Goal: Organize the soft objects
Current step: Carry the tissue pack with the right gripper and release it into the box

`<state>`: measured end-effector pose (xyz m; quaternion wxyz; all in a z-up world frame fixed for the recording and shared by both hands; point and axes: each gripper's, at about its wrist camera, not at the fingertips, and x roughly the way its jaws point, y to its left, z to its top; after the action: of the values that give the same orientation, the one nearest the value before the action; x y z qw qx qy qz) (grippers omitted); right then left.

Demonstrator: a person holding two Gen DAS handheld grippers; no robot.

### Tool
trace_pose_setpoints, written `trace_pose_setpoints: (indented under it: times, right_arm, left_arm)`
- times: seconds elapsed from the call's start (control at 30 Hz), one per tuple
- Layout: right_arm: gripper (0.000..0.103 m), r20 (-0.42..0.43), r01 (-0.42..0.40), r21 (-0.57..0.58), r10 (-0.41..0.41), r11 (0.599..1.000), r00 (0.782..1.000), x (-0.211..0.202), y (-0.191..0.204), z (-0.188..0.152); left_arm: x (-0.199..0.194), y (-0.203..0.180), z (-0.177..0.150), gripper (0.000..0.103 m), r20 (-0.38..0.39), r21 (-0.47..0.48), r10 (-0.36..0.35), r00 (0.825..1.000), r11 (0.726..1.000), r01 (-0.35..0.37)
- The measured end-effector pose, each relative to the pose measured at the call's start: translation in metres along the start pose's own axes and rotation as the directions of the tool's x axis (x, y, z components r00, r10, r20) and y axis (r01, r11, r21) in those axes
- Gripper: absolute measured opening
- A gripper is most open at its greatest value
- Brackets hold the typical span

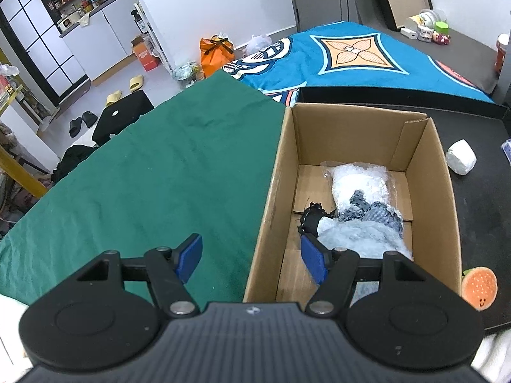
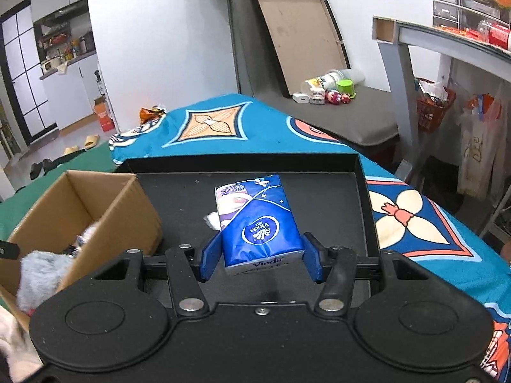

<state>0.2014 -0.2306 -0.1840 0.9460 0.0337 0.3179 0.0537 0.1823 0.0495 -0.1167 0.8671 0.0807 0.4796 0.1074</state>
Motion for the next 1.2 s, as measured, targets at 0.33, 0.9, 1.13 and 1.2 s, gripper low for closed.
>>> trace_pose_setpoints:
  times: [0.33, 0.9, 1.13, 1.2]
  right_arm:
    - [0.053, 0.038, -0.069, -0.009, 0.069, 0.998, 0.997, -0.021, 0.027, 0.011]
    - [0.053, 0.041, -0.115, -0.034, 0.117, 0.993, 0.992, -0.027, 0.077, 0.021]
    - [0.053, 0.029, -0.1, -0.053, 0.101, 0.994, 0.994, -0.023, 0.09, 0.021]
    - [0.053, 0.024, -0.09, -0.058, 0.092, 0.994, 0.995, -0.021, 0.093, 0.021]
  left_arm:
    - [-0.006, 0.007, -0.01, 0.067, 0.017, -0.01, -0.039, 0.999, 0.999, 0.039]
    - [0.009, 0.024, -0.026, 0.055, 0.029, -0.076, -0.144, 0.989, 0.986, 0.146]
    - [0.013, 0.029, -0.031, 0.035, 0.041, -0.099, -0.182, 0.982, 0.978, 0.186]
    - [0.015, 0.031, -0.032, 0.025, 0.039, -0.103, -0.196, 0.98, 0.975, 0.199]
